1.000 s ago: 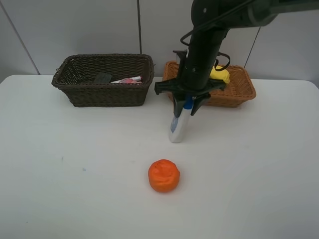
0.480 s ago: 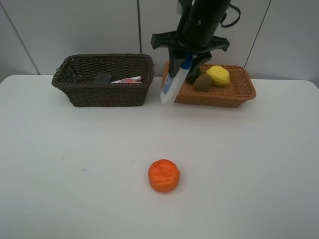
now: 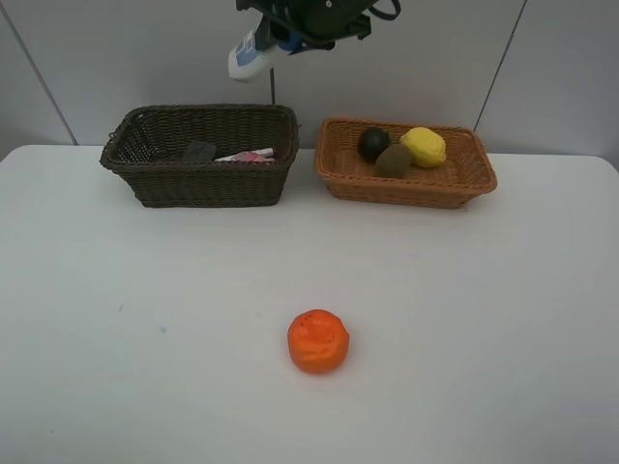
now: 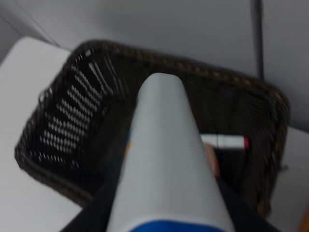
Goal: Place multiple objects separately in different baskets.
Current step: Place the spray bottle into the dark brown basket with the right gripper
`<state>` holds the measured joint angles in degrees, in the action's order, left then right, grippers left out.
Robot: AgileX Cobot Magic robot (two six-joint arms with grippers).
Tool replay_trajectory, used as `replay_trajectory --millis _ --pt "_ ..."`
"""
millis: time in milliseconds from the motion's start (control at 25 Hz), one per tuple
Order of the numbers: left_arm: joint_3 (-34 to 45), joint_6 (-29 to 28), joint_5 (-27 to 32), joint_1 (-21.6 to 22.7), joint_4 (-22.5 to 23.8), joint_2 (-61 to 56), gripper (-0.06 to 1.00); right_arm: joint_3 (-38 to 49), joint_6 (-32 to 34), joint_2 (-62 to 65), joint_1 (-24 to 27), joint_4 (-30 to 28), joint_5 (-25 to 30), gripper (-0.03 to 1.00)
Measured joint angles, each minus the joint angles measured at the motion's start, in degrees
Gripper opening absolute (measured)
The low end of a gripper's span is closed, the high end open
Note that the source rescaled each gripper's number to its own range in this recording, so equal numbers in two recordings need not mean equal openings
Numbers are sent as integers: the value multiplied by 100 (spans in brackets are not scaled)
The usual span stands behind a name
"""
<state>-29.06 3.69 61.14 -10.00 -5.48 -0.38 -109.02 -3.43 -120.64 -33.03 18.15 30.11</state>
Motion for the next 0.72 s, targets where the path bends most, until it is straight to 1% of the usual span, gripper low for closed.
replay_trajectory --millis 80,120,200,240,360,400,440,520,560,600,680,720 --pt "0 0 0 0 0 0 100 0 -229 -264 -75 448 -739 8" --pt "0 0 0 0 0 0 100 0 -338 -405 -132 574 -1066 8" --pt "0 0 0 0 0 0 100 0 -484 -644 -221 676 -1519 8" --pt "0 0 0 0 0 0 100 0 -536 -767 -255 681 -1666 8" --pt "0 0 0 0 0 0 100 0 -553 -1061 -276 681 -1653 8" --pt "0 0 0 0 0 0 100 0 -559 -1133 -276 681 -1622 11" --pt "0 0 0 0 0 0 100 0 -559 -1182 -276 667 -1584 22" --pt "0 0 0 0 0 0 100 0 -564 -1189 -276 571 -1496 59" --pt "0 0 0 0 0 0 100 -11 -564 -1181 -276 504 -1471 75" --pt "0 0 0 0 0 0 100 -19 -564 -1170 -276 441 -1432 85" --pt "0 0 0 0 0 0 100 -19 -564 -1151 -276 348 -1225 94" --pt "0 0 0 0 0 0 100 -19 -565 -1138 -276 348 -1112 96"
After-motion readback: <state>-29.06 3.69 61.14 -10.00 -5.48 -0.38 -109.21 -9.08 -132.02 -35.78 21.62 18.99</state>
